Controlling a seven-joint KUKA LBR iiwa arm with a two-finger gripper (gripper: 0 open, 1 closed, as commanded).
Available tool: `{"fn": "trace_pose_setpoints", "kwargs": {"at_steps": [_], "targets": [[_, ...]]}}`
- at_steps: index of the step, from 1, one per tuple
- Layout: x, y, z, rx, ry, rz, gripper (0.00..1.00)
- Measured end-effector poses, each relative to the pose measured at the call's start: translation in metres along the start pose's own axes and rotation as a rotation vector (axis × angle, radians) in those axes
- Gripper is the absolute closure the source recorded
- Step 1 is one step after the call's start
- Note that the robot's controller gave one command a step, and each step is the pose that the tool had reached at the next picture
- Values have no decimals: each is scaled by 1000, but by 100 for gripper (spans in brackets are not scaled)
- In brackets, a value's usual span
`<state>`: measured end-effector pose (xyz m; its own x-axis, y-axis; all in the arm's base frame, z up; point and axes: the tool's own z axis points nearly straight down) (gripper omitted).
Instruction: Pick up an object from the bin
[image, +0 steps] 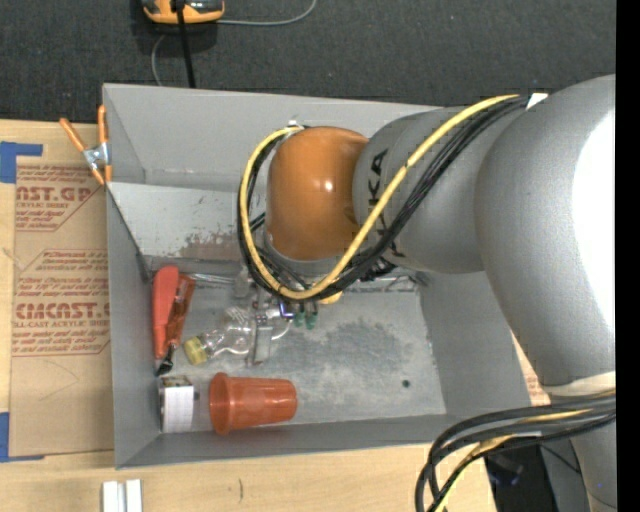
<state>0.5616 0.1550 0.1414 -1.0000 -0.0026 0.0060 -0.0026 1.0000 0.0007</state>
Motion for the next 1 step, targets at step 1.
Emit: {"fn": "trace_pose_setpoints", "kwargs": {"at_steps": [1], "targets": [[-2, -1, -5, -1, -7, 2, 0]]}}
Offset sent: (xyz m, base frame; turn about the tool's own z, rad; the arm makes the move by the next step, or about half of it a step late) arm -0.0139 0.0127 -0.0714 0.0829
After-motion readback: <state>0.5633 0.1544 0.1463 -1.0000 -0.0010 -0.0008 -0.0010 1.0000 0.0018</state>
